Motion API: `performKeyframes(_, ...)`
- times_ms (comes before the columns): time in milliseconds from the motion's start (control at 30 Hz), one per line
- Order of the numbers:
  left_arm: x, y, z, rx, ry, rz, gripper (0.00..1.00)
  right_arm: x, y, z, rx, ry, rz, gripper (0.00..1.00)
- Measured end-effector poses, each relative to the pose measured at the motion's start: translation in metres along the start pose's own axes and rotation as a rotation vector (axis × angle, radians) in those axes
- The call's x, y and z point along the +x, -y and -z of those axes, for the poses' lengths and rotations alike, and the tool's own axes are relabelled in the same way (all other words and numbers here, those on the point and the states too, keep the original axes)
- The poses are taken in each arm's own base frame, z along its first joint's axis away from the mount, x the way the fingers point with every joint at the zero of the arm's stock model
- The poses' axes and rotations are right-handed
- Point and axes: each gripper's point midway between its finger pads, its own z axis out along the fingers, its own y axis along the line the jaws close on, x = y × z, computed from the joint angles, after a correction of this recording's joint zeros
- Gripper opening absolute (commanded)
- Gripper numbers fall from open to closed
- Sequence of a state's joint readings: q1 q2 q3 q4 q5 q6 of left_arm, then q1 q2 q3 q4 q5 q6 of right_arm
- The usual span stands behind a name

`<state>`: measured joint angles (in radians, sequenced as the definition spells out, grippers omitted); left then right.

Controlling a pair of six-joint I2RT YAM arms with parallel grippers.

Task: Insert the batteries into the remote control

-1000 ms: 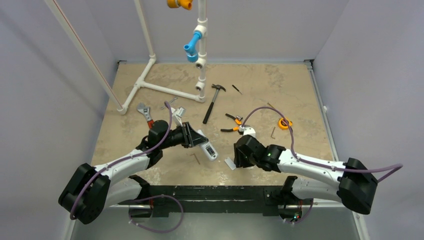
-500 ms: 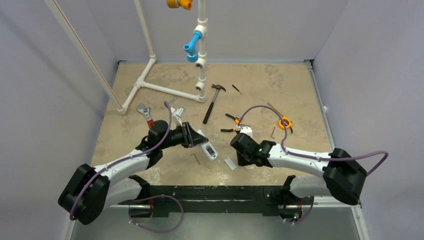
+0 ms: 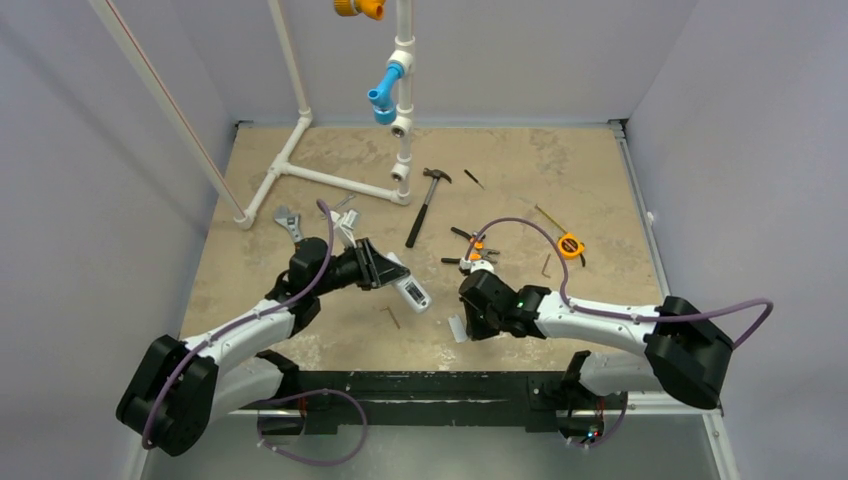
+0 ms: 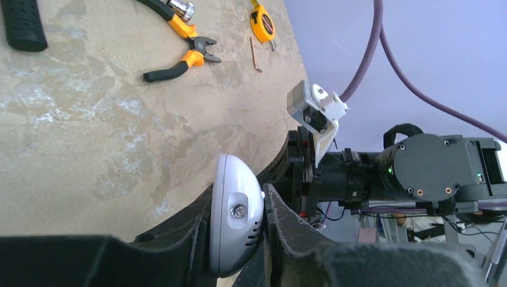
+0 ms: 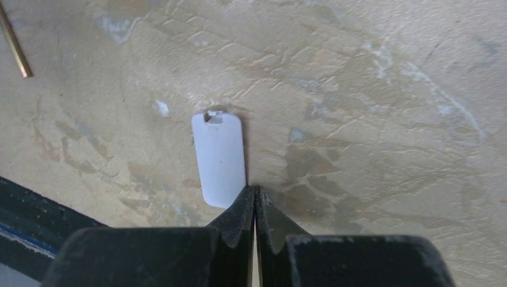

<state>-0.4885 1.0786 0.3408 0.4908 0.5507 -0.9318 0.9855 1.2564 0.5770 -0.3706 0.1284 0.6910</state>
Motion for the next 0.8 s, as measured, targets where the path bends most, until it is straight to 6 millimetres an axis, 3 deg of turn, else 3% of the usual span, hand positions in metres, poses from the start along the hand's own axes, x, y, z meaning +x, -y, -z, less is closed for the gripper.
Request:
performKeyframes(267,-0.010,-0.002,0.004,-0.007,0.033,-0.001,0.00,0.008,-0.023,-0.002,-0.087,-0.025,0.026,0.00)
performKeyframes(633,-0.012,-0.002,0.013,-0.030,0.046,-0.013,0.00,-0.010,-0.045,-0.016,-0.147,0.023,0.022,0.00)
performKeyframes(800,-0.020,-0.007,0.026,-0.099,0.110,-0.045,0.00,-0.016,-0.053,-0.021,-0.170,0.044,0.018,0.00)
